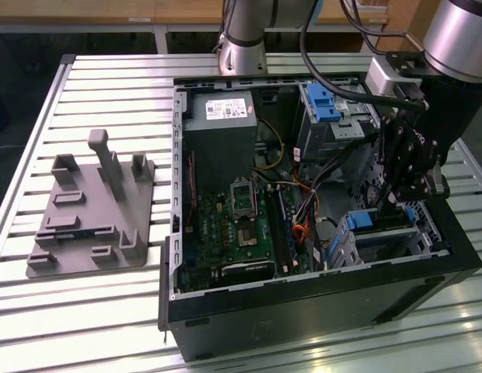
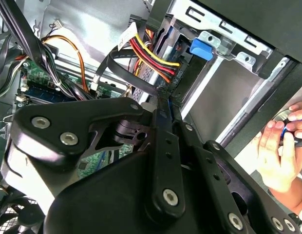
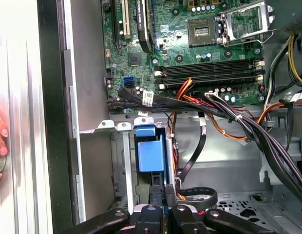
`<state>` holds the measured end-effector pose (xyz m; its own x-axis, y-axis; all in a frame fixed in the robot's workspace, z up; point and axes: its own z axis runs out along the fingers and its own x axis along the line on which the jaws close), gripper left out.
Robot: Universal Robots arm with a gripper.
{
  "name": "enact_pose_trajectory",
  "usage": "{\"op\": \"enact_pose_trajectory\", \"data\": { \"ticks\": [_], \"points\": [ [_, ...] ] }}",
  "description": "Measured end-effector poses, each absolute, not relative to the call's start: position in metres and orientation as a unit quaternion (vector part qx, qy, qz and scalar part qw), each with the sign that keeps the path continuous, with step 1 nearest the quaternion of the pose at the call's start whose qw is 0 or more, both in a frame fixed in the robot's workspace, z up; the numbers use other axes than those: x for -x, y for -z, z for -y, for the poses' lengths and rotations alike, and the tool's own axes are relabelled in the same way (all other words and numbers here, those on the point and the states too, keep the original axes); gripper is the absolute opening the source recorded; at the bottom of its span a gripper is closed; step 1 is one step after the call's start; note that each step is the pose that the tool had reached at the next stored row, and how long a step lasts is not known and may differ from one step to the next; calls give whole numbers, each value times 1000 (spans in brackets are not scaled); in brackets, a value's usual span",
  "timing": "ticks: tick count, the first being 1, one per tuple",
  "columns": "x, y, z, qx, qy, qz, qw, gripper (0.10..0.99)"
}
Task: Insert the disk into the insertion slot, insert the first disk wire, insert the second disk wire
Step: 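Insert the second disk wire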
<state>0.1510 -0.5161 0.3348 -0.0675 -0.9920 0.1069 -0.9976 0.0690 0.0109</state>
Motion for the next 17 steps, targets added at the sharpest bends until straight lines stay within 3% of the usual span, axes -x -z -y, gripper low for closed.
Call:
{"op": "enact_pose_trajectory", "data": {
  "ticks": [17],
  "points": [
    [-151,-331,517,-689,-33,722,43,145]
  ]
}}
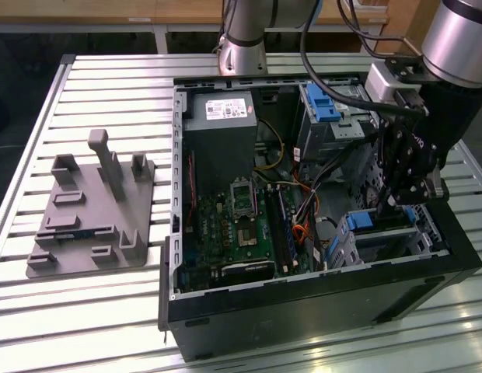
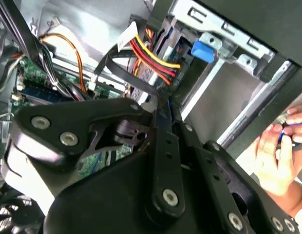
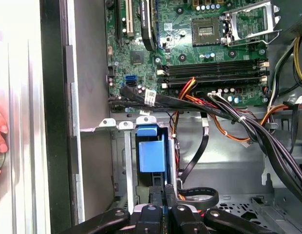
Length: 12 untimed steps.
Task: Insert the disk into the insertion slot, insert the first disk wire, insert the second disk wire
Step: 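Insert the second disk wire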
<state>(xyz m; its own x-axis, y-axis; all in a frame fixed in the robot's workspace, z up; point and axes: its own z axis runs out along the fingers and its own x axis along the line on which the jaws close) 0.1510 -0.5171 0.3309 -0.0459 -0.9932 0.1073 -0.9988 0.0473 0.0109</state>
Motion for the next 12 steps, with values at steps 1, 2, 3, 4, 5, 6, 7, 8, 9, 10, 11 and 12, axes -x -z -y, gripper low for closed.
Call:
{"op": "enact_pose_trajectory", "data": {
  "ticks": [1,2,3,4,5,6,7,8,9,10,11,12],
  "points": [
    [-151,-331,517,-690,-33,722,43,145],
    [-151,-331,517,-691,-33,721,43,145],
    [-151,-331,517,-692,-34,720,43,145],
    [-151,-331,517,-692,-34,720,43,145],
    [-151,-330,517,-693,-33,719,43,145],
    [-151,-329,517,-693,-34,719,43,145],
    [-151,-329,517,-694,-34,718,43,145],
    [-151,-329,518,-694,-34,718,43,145],
    [-151,-329,518,-695,-34,717,43,157],
    [-150,-329,518,-695,-34,717,43,157],
    [-150,-330,518,-695,-34,717,42,216],
    [-150,-331,518,-695,-34,717,42,216]
  ]
}}
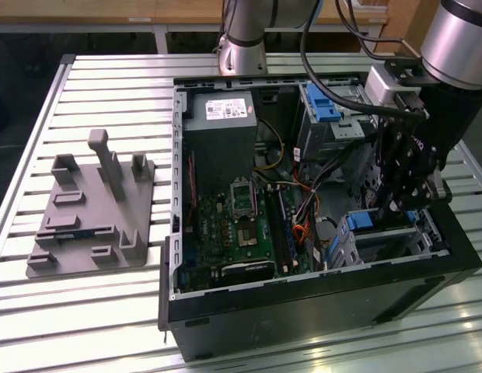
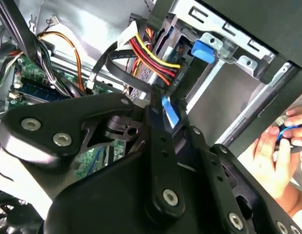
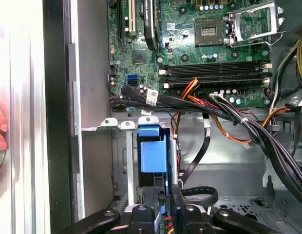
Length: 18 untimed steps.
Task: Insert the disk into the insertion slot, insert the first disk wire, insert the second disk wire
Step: 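Insert the second disk wire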
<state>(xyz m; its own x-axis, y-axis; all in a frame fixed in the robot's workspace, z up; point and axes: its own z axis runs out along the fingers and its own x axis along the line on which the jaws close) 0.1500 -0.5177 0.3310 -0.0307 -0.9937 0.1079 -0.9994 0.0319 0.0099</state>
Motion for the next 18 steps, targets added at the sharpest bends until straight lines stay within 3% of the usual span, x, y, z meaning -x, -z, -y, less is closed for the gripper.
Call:
{"op": "enact_pose_trajectory", "data": {
  "ticks": [1,14,18],
  "points": [
    [-150,-333,518,-695,-34,717,42,278],
    [-149,-390,518,-695,-35,717,42,278],
    [-149,-391,518,-695,-36,717,43,278]
  ]
}}
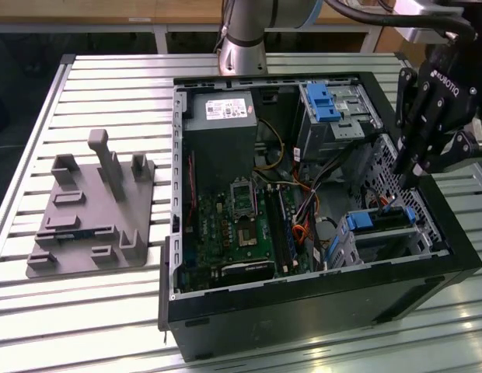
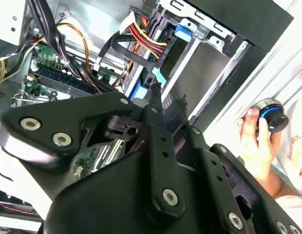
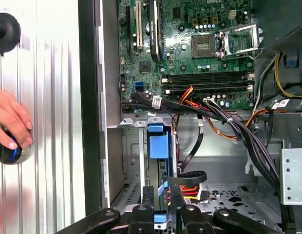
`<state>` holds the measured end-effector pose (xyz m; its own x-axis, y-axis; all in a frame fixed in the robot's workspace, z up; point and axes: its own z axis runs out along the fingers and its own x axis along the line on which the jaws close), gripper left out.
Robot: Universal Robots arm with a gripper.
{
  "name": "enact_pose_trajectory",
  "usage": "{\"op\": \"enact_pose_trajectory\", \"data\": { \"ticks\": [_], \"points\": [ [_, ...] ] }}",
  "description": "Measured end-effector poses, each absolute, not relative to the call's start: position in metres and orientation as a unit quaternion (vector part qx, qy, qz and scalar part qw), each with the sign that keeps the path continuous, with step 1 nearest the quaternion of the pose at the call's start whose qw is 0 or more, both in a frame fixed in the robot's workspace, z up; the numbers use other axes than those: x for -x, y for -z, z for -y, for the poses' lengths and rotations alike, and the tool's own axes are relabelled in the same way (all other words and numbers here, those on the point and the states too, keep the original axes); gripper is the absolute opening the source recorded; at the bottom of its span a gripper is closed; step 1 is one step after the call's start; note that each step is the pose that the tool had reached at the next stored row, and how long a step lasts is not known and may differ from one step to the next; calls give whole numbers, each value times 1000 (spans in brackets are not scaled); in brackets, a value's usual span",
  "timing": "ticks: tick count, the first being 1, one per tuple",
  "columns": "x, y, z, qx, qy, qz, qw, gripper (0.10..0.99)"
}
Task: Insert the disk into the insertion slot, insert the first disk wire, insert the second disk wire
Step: 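Insert the second disk wire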
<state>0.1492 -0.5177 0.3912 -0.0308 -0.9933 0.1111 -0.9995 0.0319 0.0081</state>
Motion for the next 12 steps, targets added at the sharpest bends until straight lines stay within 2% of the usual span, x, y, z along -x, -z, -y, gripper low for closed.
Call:
{"op": "enact_pose_trajectory", "data": {
  "ticks": [12],
  "points": [
    [-149,-391,518,-695,-40,717,47,278]
  ]
}}
